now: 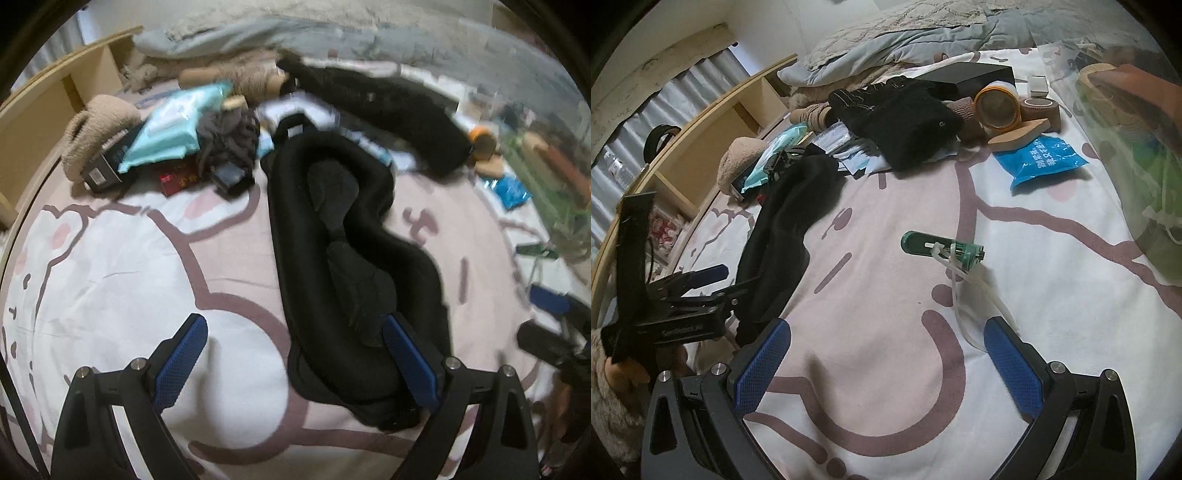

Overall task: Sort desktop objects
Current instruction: 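Lift the black eye mask with the left tool while the right tool nears the green-capped tube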

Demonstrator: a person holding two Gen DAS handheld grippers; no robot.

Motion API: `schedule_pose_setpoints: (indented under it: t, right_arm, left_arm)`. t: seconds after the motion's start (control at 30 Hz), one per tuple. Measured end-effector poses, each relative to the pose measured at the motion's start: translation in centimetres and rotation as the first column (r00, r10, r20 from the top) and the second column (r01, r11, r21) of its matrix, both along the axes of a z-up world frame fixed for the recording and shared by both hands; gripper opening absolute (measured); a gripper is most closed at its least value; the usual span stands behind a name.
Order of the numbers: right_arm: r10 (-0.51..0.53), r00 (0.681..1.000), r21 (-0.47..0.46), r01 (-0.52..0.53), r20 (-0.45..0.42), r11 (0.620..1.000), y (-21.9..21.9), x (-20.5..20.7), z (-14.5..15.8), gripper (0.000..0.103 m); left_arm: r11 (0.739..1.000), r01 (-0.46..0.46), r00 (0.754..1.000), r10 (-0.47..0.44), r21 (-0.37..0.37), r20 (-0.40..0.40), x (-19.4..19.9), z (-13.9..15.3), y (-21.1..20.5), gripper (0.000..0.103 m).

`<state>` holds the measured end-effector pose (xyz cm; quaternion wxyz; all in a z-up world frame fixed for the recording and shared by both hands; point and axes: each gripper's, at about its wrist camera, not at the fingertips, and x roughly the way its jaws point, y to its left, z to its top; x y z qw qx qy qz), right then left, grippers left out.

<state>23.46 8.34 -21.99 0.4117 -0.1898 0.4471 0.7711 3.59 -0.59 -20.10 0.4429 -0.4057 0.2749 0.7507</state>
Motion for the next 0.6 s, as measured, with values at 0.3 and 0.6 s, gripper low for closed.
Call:
schedule_pose_setpoints:
  t: [0.3,0.6]
  right_arm:
    - [-0.012,1.0,0.035,0.012,-0.003,0.999,-0.4,-0.2,-0.2,0.103]
    - [-0.023,1.0,0.05,0.024,-0.01,0.998,-0.5,-0.1,-0.3,0.103]
  left_arm:
    - [0.987,0.064,0.996,-0.072,0.149,0.05,1.4,2.4,0.2,0.097]
    - [0.987,0.137,0.988,-0.142,0.088,0.055,3.0,1.1,0.7,0.097]
